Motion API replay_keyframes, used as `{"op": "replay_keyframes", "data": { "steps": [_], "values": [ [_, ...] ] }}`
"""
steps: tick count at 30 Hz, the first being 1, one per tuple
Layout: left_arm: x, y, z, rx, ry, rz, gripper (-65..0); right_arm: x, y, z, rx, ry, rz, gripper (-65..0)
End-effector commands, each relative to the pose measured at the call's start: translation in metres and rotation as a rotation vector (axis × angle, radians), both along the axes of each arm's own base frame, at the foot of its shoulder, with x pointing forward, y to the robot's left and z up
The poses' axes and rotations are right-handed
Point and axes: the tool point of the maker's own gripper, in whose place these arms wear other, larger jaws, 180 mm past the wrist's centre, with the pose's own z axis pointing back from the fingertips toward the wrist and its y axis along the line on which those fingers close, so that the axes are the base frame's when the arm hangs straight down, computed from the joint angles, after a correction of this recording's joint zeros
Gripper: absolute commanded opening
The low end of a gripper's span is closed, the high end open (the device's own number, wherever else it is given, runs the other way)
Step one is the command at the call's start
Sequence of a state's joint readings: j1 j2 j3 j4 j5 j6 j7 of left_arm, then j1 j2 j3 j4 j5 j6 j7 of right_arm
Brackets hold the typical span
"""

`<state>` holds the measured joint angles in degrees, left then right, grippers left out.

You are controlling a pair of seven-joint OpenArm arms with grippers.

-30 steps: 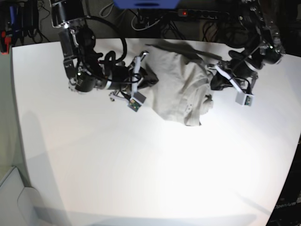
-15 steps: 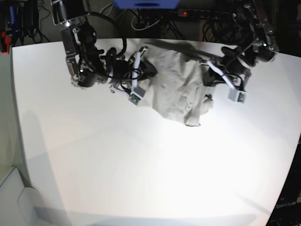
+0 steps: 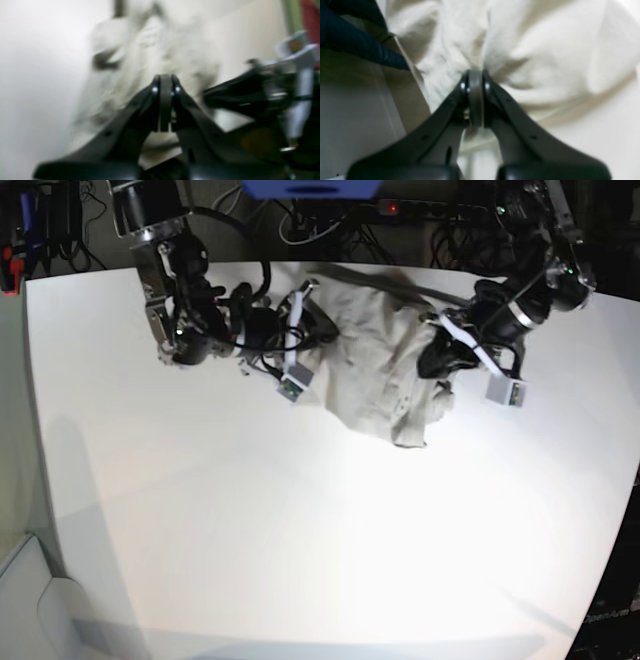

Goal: Layout the t-shirt on the table in an organized manner, then fold the t-shirt properly
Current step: 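Grasp the shirt sides with both grippers and press them inward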

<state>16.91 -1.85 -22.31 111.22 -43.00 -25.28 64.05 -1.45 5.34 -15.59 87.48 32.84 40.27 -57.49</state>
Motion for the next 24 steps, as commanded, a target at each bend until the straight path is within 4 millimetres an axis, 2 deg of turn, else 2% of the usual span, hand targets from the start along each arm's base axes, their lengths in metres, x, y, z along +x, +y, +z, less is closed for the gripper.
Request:
{"op": "replay_keyframes", "data": {
  "steps": [1,3,6,8,10,12,15,17,20,24],
  "values": [
    [0.008,-0.009,0.013,-0.028,-0.046,-0.022,-64.8,0.009,0.004,0.011,0.026,-0.034,-0.003,-63.6],
    [0.011,-0.019,0.012,-0.033,-0.047,-0.043,-64.8,0.006,0.007,0.011,0.025,-0.031,0.011,-63.7],
    [0.012,-0.023,-0.017,0.025,0.026,-0.051,-64.8,0.005,0.006,0.010,0.023,-0.031,0.012,-63.7],
    [0.009,-0.017,-0.043,0.085,0.098,-0.041,-64.8,0.005,0.006,0.009,0.023,-0.028,0.011,-63.7],
    [0.003,-0.009,-0.058,0.142,0.138,-0.040,-64.8,0.005,0.006,0.009,0.023,-0.028,0.011,-63.7],
    [-0.001,0.008,-0.066,0.202,0.163,-0.013,-64.8,0.007,0.004,0.009,0.021,-0.030,0.005,-63.7],
    [-0.009,0.055,-0.075,0.306,0.201,0.063,-64.8,0.012,0.000,0.011,0.009,-0.045,0.009,-63.8],
    [-0.009,0.089,-0.074,0.363,0.211,0.120,-64.8,0.014,-0.002,0.011,0.005,-0.048,0.006,-63.8],
    [-0.011,0.125,-0.070,0.395,0.217,0.178,-64.8,0.014,-0.003,0.011,0.003,-0.048,0.005,-63.8],
    [-0.009,0.137,-0.060,0.366,0.194,0.205,-64.7,0.015,-0.003,0.011,0.003,-0.050,0.005,-63.6]
  ]
}}
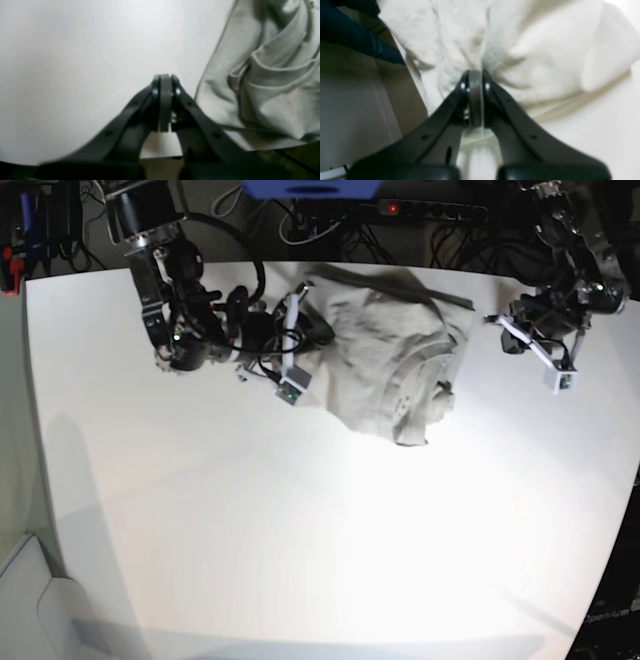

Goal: Layout the t-shirt on the table in an organized manner, then fold the t-shirt properly
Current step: 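Grasp the shirt sides with both grippers and press them inward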

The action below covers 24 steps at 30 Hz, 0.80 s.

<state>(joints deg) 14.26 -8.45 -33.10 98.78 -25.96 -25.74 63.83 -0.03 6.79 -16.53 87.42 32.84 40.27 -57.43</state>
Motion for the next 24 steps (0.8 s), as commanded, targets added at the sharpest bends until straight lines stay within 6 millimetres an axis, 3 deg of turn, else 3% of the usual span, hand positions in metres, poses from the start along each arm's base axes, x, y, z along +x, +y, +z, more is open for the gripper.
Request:
{"op": "replay_keyframes", "data": {
  "steps": [1,6,9,13,16,21,24],
  "values": [
    [0.006,0.001,0.013,-0.009,-0.047,-0.001,-64.7,0.008,0.003,0.010,0.027,-0.027,-0.010,-63.6],
    [0.012,-0.002,0.024,-0.054,-0.094,0.007,-64.5,0.009,0.002,0.018,0.022,-0.055,0.003,-63.5],
    [0.017,-0.004,0.033,-0.045,-0.123,-0.002,-60.8,0.012,-0.004,0.036,0.011,-0.132,0.020,-59.6],
    [0.028,-0.006,0.046,-0.040,-0.169,-0.007,-38.7,0.005,-0.008,0.059,-0.022,-0.204,0.053,-47.5],
    [0.038,-0.010,0.057,-0.045,-0.213,-0.017,-21.6,-0.005,-0.016,0.064,-0.045,-0.230,0.068,-41.5],
    [0.061,-0.020,0.072,-0.114,-0.283,-0.051,-7.8,-0.013,-0.021,0.062,-0.057,-0.224,0.074,-39.9],
    [0.071,-0.033,0.054,-0.146,-0.232,-0.082,-6.5,-0.017,-0.023,0.060,-0.062,-0.215,0.075,-39.9]
  ]
}}
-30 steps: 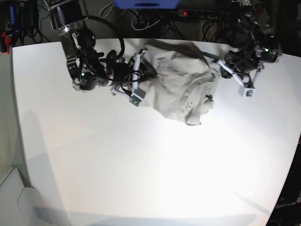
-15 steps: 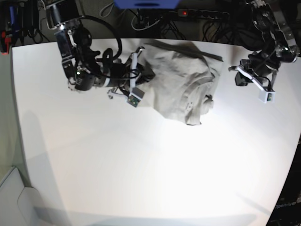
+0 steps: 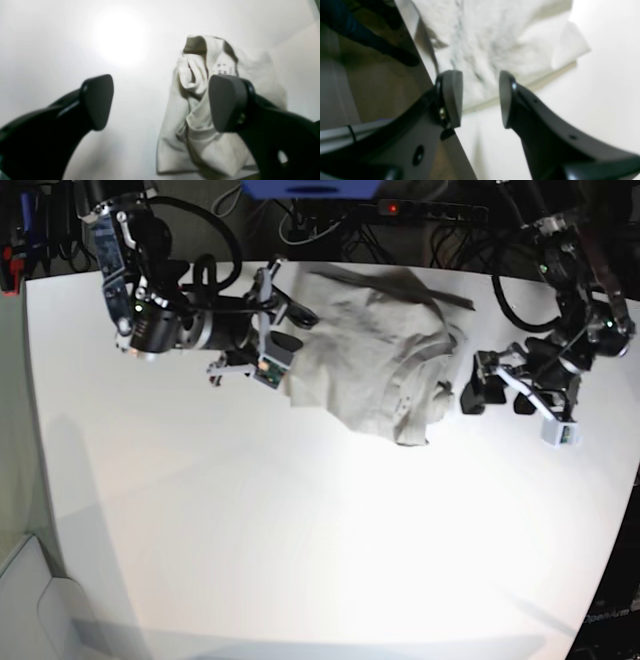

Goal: Layout the t-shirt on the table in an organized manner, then fold the t-shirt properly
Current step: 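Grasp the shirt sides with both grippers and press them inward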

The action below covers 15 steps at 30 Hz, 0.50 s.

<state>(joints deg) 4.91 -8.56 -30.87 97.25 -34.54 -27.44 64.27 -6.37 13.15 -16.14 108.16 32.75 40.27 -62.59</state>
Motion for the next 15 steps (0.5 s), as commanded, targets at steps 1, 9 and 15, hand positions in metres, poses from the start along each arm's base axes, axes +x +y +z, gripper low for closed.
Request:
{"op": "replay_keyframes", "data": {
  "steps": [1,9,15],
  "values": [
    [0.004,-0.004,0.001,-0.006,-0.012,-0.017,-6.5,0.003,0.003,0.009,0.032,-0.022,-0.003,-39.9],
    [0.000,-0.048,-0.019,-0.025,0.046,-0.140,-6.5,-0.004,0.005,0.006,0.036,-0.001,-0.003,-39.9],
    [-0.008,-0.052,-0.043,-0.060,0.121,-0.137,-6.5,-0.004,0.005,0.006,0.036,0.000,-0.003,-39.9]
  ]
}}
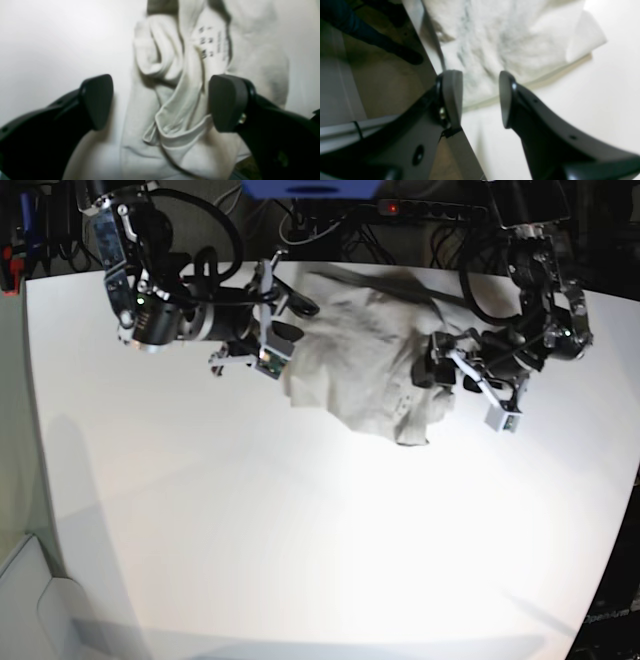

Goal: Layout the t-shirt on the table in an organized manner, then fold the t-shirt properly
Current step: 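Grasp the shirt sides with both grippers and press them inward, then press the folded shirt flat with the left gripper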

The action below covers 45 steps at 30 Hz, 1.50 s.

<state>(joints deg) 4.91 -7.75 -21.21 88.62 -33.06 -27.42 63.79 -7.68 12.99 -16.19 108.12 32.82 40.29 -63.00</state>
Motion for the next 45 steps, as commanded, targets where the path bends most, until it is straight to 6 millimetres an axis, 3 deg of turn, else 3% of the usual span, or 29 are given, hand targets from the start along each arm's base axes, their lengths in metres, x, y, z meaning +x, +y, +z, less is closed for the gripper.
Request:
{"op": "replay_keyframes", "data": {
  "steps": [1,8,10,12,17,18,21,26,31,34,36,40,45],
  "values": [
    [0.005,-0.003,0.003,-0.011,-0.018,-0.012,-6.5,0.005,0.004,0.011,0.037,-0.027,-0.006,-39.9],
    [-0.012,-0.018,-0.024,-0.035,0.075,-0.051,-6.6,0.005,0.004,0.010,0.037,-0.025,-0.006,-39.9],
    [-0.013,-0.022,-0.024,-0.036,0.078,-0.063,-11.0,0.005,0.004,0.010,0.036,-0.025,-0.005,-39.9],
    [-0.014,-0.025,-0.025,-0.034,0.081,-0.078,-22.1,0.002,0.005,0.009,0.038,-0.018,-0.006,-39.9],
    [-0.014,-0.025,-0.025,-0.025,0.083,-0.087,-63.2,0.009,-0.007,0.009,0.030,-0.023,-0.048,-39.9],
    [-0.014,-0.026,-0.025,-0.022,0.082,-0.096,-65.0,0.013,-0.013,0.009,0.023,-0.028,-0.068,-39.9],
    [-0.012,-0.019,-0.027,0.045,0.085,-0.131,-63.8,0.026,-0.037,0.011,0.001,-0.045,-0.143,-39.9],
    [0.017,-0.026,-0.017,0.201,0.026,-0.264,-64.7,0.037,-0.099,0.008,-0.084,-0.061,-0.282,-39.9],
    [0.058,-0.066,0.008,0.378,-0.091,-0.478,-64.7,0.042,-0.152,0.011,-0.143,-0.075,-0.421,-39.9],
    [0.073,-0.100,0.021,0.453,-0.175,-0.611,-64.7,0.040,-0.174,0.012,-0.160,-0.073,-0.490,-39.9],
    [0.081,-0.124,0.024,0.485,-0.233,-0.703,-64.7,0.038,-0.182,0.011,-0.169,-0.070,-0.513,-39.9],
    [0.081,-0.174,0.011,0.537,-0.282,-0.914,-64.6,0.034,-0.190,0.010,-0.180,-0.063,-0.536,-39.9],
    [0.076,-0.211,-0.002,0.606,-0.323,-1.073,-64.6,0.029,-0.196,0.008,-0.187,-0.055,-0.553,-39.9]
  ]
}}
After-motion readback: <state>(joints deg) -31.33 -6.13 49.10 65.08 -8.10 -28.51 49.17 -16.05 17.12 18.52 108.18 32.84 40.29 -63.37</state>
